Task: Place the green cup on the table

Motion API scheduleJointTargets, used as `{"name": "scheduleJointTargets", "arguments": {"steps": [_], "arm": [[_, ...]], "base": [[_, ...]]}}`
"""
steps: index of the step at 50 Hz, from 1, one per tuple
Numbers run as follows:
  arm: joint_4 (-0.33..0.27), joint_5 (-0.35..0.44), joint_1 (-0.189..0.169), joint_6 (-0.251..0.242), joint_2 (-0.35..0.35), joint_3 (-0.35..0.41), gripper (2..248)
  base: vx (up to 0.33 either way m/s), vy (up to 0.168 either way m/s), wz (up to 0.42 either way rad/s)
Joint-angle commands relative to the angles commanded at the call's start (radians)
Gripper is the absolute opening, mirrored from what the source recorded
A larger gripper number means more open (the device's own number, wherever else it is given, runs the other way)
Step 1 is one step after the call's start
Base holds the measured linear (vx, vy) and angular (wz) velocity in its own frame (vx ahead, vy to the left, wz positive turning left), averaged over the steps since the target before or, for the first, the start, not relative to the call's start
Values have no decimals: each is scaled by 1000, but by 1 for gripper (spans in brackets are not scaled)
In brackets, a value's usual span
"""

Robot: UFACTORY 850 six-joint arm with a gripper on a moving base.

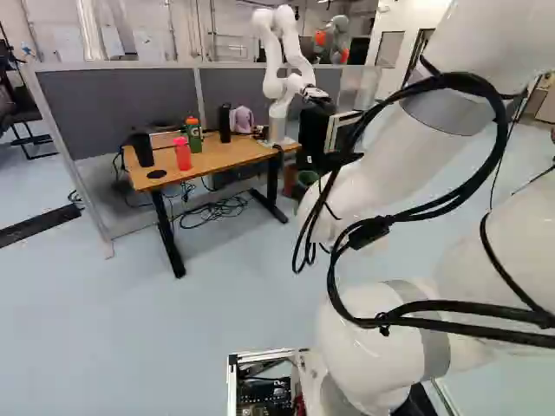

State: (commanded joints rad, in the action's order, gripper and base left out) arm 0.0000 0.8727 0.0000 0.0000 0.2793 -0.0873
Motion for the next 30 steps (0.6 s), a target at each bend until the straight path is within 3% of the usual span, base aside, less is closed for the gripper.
{"name": "scheduleJointTargets", "arguments": {"steps": [11, 30], "arm": [[0, 0, 0, 0, 0, 0, 125], [0, 0, 0, 0, 0, 0, 125]], "base": [[106, -7, -50], [233, 103, 314]]}}
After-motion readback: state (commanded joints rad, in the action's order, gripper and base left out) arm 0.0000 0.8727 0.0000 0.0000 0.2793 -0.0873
